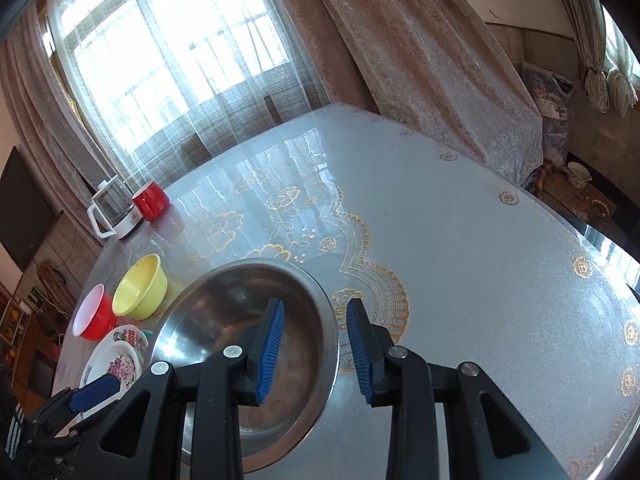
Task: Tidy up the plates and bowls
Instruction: 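Slide the steel bowl with the right gripper toward the plate stack and release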
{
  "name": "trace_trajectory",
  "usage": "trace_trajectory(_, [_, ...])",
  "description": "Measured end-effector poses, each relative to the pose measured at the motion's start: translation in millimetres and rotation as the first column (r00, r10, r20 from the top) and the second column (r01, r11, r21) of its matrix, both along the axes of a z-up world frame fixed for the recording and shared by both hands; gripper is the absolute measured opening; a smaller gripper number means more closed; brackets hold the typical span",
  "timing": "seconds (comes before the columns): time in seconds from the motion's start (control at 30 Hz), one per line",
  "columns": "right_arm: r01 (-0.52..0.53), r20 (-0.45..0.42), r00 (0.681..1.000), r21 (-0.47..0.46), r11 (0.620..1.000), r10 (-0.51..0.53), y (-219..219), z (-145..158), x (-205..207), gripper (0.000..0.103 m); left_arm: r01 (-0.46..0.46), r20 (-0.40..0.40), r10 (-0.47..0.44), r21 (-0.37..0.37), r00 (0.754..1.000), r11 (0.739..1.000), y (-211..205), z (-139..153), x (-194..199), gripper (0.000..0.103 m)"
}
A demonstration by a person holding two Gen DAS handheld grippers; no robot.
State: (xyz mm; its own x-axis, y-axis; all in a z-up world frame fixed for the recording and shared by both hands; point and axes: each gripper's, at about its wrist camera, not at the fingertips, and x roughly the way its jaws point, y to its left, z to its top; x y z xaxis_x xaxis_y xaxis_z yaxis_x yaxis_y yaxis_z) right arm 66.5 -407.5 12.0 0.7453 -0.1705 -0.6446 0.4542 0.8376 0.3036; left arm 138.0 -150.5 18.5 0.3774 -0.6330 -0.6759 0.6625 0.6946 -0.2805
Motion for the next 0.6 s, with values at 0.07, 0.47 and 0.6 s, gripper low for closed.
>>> trace_trajectory(0.07, [-0.009, 0.009, 1.000, -0.001, 1.000, 0.009, 2, 3, 1, 0.033, -0.035, 0.016, 0.035, -0.007, 0.999, 0.999, 14, 6, 8, 0.064])
trace_trajectory(0.47, [-0.276, 0.059, 0.961, 0.074, 0.958, 0.272, 55, 22, 50, 0.036, -0.235, -0.054, 0.232, -0.042, 0.971, 0.971, 93, 2, 84, 0.056])
trace_trajectory(0.6, [-0.368, 0.077, 0.930, 0.168, 0.914, 0.360, 78, 21, 77, 0.036, -0.288, -0.142, 0.281, -0.028, 0.949, 0.957, 110, -13, 112, 0.044])
